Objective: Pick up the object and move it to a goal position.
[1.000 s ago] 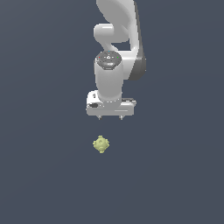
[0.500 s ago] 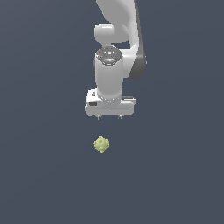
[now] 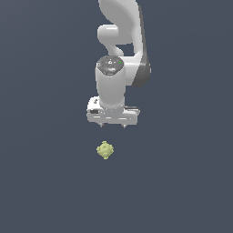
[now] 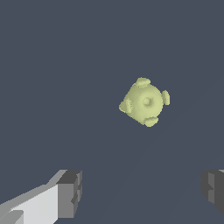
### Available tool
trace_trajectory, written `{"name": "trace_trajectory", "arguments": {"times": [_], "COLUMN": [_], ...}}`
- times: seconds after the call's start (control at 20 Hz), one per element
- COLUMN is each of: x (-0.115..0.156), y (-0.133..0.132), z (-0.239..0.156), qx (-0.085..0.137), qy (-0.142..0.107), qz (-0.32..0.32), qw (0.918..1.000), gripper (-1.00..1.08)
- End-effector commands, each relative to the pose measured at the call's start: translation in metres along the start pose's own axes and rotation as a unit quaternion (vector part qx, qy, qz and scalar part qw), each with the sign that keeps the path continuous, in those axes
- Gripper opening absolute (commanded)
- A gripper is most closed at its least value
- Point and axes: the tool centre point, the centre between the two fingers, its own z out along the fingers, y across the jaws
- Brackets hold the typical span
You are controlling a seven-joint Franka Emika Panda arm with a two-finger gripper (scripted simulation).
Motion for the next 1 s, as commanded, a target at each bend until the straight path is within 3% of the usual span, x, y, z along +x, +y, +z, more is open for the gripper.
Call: {"name": "trace_trajectory", "arguments": {"times": [0.0, 0.3, 0.95], "x": [0.006, 0.025, 0.057], "y": [0.003, 0.012, 0.031], "z": [0.006, 0.027, 0.070], "qx": [0.001, 0.003, 0.004], "qy": [0.000, 0.001, 0.003], "qz": [0.025, 0.109, 0.262], "qw": [0.9997, 0.9940, 0.9650], "gripper": [1.00, 1.00, 1.00]}}
